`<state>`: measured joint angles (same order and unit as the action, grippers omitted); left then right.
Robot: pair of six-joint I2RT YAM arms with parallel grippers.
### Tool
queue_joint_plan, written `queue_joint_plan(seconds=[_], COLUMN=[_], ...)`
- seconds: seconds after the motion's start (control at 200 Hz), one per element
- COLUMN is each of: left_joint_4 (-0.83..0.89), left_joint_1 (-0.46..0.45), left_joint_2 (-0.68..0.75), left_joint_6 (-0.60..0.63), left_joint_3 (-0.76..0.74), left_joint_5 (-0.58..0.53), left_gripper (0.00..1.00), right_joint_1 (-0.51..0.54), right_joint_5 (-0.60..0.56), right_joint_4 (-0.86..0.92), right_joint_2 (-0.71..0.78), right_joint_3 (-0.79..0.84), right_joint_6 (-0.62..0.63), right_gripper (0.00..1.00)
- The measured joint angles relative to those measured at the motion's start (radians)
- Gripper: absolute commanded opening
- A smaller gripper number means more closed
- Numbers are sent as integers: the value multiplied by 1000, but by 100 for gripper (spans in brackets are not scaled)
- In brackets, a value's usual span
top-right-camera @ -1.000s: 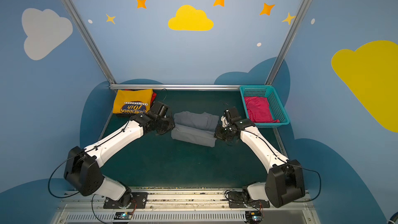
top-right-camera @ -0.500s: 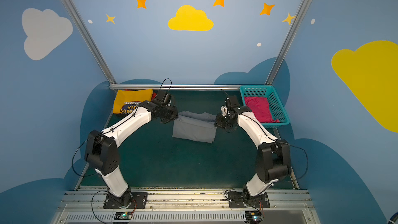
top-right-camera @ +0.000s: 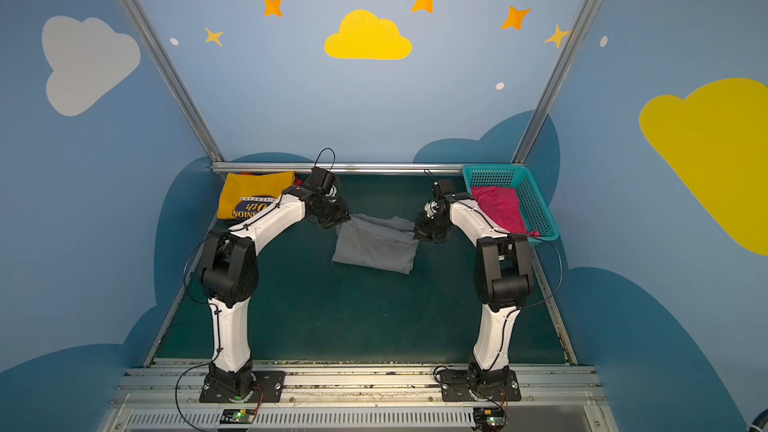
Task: Fold and stack the t-shirts
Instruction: 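Lay the folded edge down near the far side and open both grippers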
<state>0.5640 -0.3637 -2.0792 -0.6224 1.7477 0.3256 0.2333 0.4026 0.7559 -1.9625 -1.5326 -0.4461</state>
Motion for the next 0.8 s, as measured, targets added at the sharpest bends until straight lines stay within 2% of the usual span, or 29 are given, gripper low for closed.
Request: queue_joint_plan(seconds=[0.32, 0.456, 0.536, 0.691, 0.801], left_joint_4=[-80, -99, -109, -135, -171], left_joint_1=[42, 52, 56, 66, 76], left_joint_2=[-92, -152, -176, -182, -182], left_joint_6=[-1, -3, -9, -31, -55], left_joint_3=[63, 101, 107, 107, 107], left_joint_5=[79, 105, 113, 119, 119], left_gripper=[5, 7, 12, 23, 43], right_joint_1=[-21, -24, -28, -32, -37], right_joint_5=[27, 30, 35, 44, 49], right_joint_4=[5, 12, 17, 24, 33], right_joint_2=[-119, -155, -170, -184, -184], right_joint_3=[-122, -159, -174, -192, -211], right_joint_6=[8, 10, 14, 13, 15], right_gripper=[0, 12, 20, 25, 32])
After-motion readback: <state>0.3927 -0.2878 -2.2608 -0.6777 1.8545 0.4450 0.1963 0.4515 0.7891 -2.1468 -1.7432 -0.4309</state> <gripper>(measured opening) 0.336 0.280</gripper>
